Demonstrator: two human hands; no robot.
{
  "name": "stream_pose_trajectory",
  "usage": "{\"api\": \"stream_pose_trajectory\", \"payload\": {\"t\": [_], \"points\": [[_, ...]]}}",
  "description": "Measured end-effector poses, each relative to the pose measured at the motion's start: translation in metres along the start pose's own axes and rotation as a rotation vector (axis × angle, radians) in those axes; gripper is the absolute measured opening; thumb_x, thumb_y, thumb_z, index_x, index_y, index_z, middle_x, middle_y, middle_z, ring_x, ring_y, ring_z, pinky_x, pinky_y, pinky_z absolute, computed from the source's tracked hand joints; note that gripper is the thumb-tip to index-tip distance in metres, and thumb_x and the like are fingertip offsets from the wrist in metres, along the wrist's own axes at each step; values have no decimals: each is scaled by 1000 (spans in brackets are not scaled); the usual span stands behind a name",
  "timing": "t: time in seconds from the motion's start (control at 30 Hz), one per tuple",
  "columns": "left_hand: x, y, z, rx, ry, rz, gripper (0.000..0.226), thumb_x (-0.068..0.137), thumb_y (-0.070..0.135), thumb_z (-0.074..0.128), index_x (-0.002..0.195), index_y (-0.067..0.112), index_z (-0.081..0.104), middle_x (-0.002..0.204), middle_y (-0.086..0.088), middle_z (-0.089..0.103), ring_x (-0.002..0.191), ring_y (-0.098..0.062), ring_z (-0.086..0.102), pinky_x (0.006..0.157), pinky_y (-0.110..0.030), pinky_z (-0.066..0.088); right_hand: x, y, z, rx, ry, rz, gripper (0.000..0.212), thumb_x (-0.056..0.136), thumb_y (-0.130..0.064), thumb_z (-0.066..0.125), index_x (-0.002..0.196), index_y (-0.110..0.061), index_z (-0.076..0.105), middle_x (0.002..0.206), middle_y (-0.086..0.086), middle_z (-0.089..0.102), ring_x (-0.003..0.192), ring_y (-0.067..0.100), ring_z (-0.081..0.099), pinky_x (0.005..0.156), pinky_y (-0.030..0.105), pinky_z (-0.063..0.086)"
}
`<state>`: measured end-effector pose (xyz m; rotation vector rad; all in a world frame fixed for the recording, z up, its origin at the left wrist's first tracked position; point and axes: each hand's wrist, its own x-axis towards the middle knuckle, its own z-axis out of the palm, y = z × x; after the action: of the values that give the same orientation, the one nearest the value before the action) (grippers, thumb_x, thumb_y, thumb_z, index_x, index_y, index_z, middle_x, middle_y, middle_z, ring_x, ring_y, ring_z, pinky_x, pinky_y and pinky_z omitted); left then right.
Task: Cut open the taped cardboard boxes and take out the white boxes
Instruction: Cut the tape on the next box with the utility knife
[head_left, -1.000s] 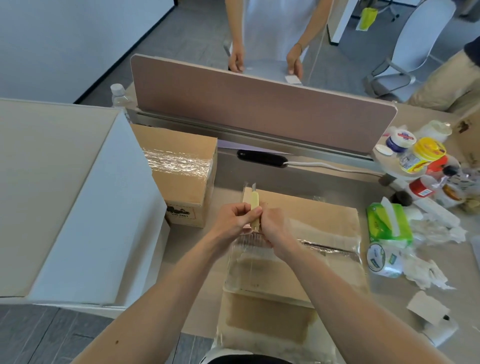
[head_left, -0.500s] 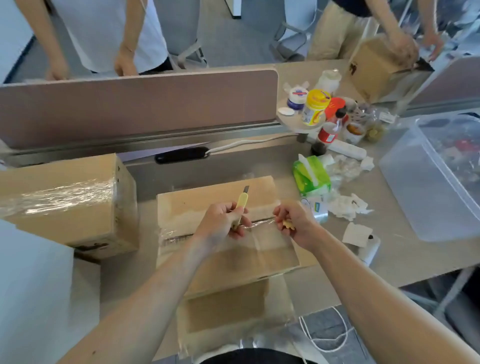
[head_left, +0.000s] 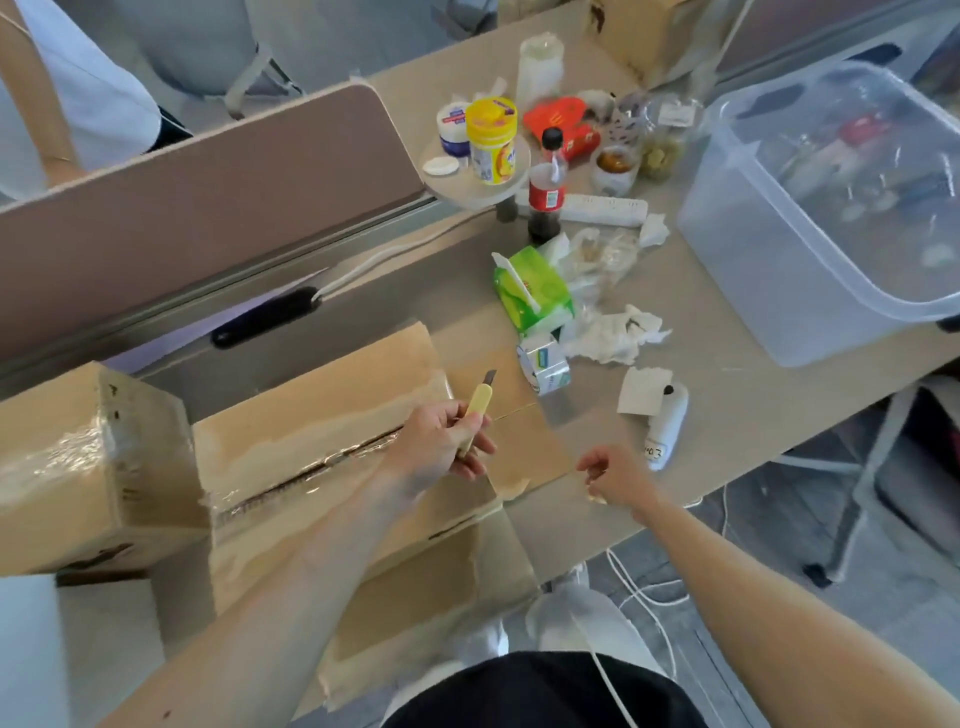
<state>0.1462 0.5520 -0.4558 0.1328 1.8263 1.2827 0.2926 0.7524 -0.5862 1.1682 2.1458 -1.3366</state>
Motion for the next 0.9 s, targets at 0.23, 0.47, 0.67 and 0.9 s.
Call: {"api": "stream_pose_trajectory", "payload": {"t": [0.23,0.47,0.67,0.9], "points": [[1,2,4,-1,35,-7,23,104,14,50,102,-5,63,82,-17,69,58,-25,64,51,-27,52,7,9,0,-65,49,-35,33,83,1,48,76,-27,64,80,-1,66,75,23,62,49,19,43],[-10,0,-20,-80,78,48,22,105,15,49,95,0,63,79,-13,68,52,-22,57,48,-26,46,-10,-62,-15,-17,157,-258,26,83,-2,58,77,-25,68,78,-11,65,77,9,60,70,20,40],[-39,-31,-92,-223,296,111,18,105,14,44,99,6,60,61,-2,42,43,-8,28,40,-20,21,-36,-188,21,-45,256,-710,16,78,1,66,85,-11,74,82,-7,65,78,11,60,77,22,45],[-88,-91,-179,-164,790,124,28,106,27,45,86,13,60,57,7,44,52,-10,39,48,-25,29,-76,-259,136,-438,-106,-971,47,83,-28,71,128,-16,63,135,7,55,129,24,45,112,34,31]]}}
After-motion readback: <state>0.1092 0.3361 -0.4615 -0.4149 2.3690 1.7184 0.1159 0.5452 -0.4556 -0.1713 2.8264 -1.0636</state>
